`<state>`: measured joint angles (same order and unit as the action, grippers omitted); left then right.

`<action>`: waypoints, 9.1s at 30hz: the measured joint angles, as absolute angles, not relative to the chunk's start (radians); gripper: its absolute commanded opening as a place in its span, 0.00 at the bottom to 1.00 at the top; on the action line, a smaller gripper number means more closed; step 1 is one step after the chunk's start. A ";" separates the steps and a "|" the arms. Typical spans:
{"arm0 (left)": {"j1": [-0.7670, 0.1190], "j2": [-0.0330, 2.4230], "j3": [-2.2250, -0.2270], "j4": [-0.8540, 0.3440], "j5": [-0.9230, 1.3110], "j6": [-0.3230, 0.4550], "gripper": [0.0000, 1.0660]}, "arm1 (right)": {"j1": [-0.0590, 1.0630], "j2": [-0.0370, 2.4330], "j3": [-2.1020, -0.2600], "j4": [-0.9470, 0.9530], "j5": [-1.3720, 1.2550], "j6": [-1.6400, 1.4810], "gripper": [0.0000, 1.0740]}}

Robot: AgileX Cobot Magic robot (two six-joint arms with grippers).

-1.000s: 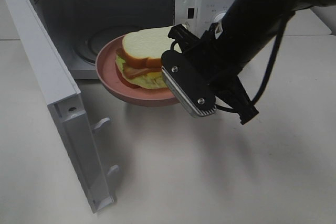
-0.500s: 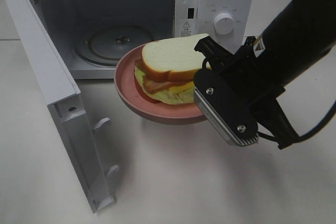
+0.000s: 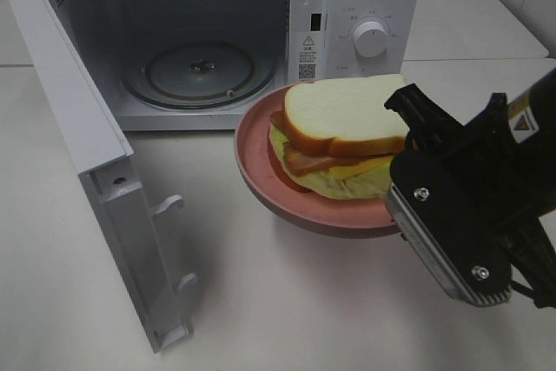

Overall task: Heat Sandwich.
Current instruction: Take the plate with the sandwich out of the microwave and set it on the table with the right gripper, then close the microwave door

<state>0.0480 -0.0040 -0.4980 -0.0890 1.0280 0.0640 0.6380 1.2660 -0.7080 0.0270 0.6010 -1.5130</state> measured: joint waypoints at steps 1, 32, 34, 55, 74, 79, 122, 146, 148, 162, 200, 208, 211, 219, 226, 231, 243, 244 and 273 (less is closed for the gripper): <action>0.048 -0.004 -0.498 -0.089 1.028 0.064 0.95 | 0.638 1.252 -0.696 0.014 0.604 -1.496 0.00; 0.048 -0.004 -0.498 -0.089 1.028 0.064 0.95 | 0.638 1.114 -0.592 -0.425 0.783 -0.430 0.00; 0.048 -0.004 -0.498 -0.089 1.028 0.064 0.95 | 0.638 1.114 -0.592 -0.431 0.825 -0.322 0.00; 0.048 -0.004 -0.498 -0.089 1.028 0.064 0.95 | 0.638 1.132 -0.592 -0.508 0.918 0.136 0.01; 0.048 -0.004 -0.498 -0.089 1.028 0.064 0.95 | 0.402 1.357 -0.592 -0.627 0.732 0.330 0.01; 0.048 -0.004 -0.498 -0.089 1.028 0.064 0.95 | 0.329 1.415 -0.592 -0.668 0.686 0.392 0.01; 0.048 -0.004 -0.498 -0.089 1.028 0.064 0.95 | 0.191 1.799 -0.698 -0.840 0.503 0.604 0.09; 0.048 -0.004 -0.498 -0.089 1.028 0.064 0.95 | 0.191 1.528 -0.699 -0.462 0.573 0.290 0.69; 0.048 -0.004 -0.498 -0.089 1.028 0.064 0.95 | 0.191 1.510 -0.699 -0.434 0.587 0.268 0.69; 0.048 -0.004 -0.498 -0.089 1.028 0.064 0.95 | 0.191 1.199 -0.699 -0.199 0.807 0.131 0.69; 0.048 -0.004 -0.498 -0.089 1.028 0.064 0.95 | 0.134 0.217 -0.512 -0.100 1.034 0.089 0.71; 0.048 -0.004 -0.498 -0.089 1.028 0.064 0.95 | 0.026 0.054 -0.505 -0.097 1.044 0.087 0.71; 0.048 -0.004 -0.498 -0.089 1.028 0.064 0.95 | 0.013 0.020 -0.505 -0.095 1.044 0.087 0.71; 0.048 -0.004 -0.498 -0.089 1.028 0.064 0.95 | 0.007 -0.003 -0.505 -0.079 1.045 0.065 0.71; 0.048 -0.004 -0.498 -0.089 1.028 0.064 0.95 | 0.007 -0.003 -0.505 -0.075 1.045 0.055 0.71; 0.048 -0.004 -0.498 -0.089 1.028 0.064 0.95 | 0.007 -0.003 -0.505 -0.075 1.045 0.055 0.71; 0.048 -0.004 -0.498 -0.089 1.028 0.064 0.95 | 0.007 -0.003 -0.505 -0.075 1.045 0.055 0.71; 0.048 -0.004 -0.498 -0.089 1.028 0.064 0.95 | 0.007 -0.003 -0.505 -0.075 1.045 0.055 0.71; 0.048 -0.004 -0.499 -0.092 1.027 0.063 0.95 | 0.007 -0.003 -0.505 -0.075 1.045 0.055 0.71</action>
